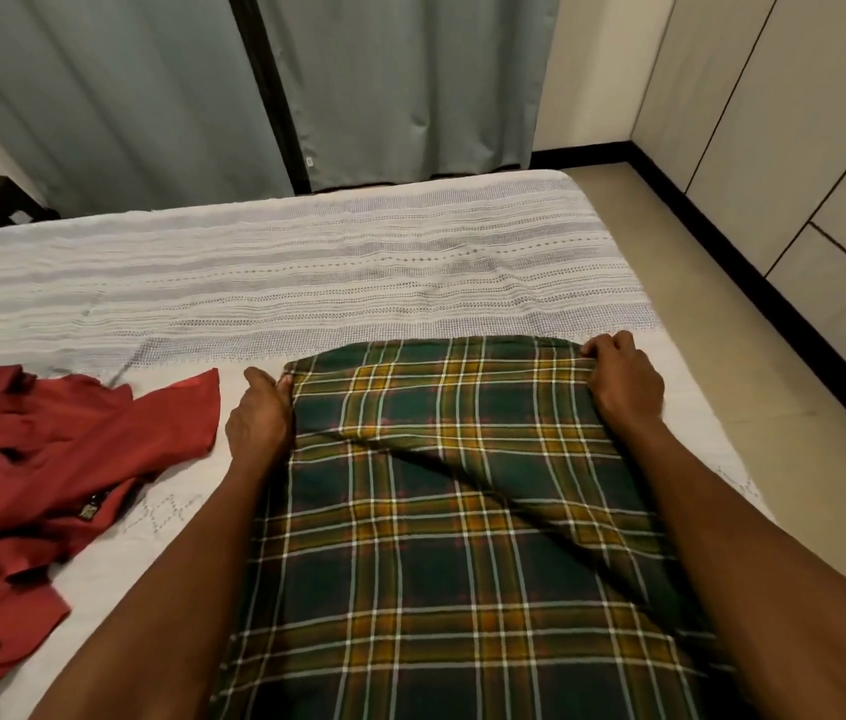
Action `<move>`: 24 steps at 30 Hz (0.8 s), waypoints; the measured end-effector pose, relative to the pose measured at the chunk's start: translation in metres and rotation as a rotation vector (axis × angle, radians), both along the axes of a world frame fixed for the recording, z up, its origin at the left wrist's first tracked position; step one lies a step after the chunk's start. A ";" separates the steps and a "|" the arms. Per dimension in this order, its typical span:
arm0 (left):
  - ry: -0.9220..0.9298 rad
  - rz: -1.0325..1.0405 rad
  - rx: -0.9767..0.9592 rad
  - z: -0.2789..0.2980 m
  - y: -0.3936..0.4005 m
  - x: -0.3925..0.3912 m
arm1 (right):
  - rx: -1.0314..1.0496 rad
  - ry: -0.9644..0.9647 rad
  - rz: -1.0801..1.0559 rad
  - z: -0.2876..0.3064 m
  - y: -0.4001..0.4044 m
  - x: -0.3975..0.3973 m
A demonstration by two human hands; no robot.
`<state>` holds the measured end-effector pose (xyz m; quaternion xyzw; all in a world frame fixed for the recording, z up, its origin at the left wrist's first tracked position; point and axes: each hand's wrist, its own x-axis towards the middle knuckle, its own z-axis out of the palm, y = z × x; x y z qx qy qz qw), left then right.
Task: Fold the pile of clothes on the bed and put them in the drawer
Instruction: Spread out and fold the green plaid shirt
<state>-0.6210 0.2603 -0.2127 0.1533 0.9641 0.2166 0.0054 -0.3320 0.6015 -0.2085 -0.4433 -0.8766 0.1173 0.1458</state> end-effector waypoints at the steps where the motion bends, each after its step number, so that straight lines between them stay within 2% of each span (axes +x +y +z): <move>1: -0.017 0.005 0.009 0.000 0.000 -0.001 | -0.018 0.015 -0.002 0.000 0.001 0.001; 6: -0.100 0.058 0.097 0.018 -0.002 0.011 | -0.046 0.063 -0.078 0.018 -0.018 0.004; 10: -0.091 0.049 -0.070 0.028 -0.015 0.035 | -0.305 -0.063 -0.271 0.025 -0.028 0.032; 13: -0.138 0.108 -0.146 0.030 -0.019 0.063 | -0.392 -0.167 -0.239 0.026 -0.036 0.051; 16: -0.190 0.150 -0.157 0.031 -0.027 0.089 | -0.320 -0.205 -0.175 0.027 -0.050 0.057; 20: -0.200 0.020 -0.077 0.037 -0.041 0.084 | -0.300 -0.091 -0.118 0.036 -0.043 0.064; 22: -0.213 0.058 -0.012 0.039 -0.044 0.075 | -0.338 -0.031 -0.116 0.036 -0.039 0.058; 24: -0.105 0.046 -0.058 0.043 -0.043 0.089 | -0.267 -0.027 -0.103 0.040 -0.053 0.068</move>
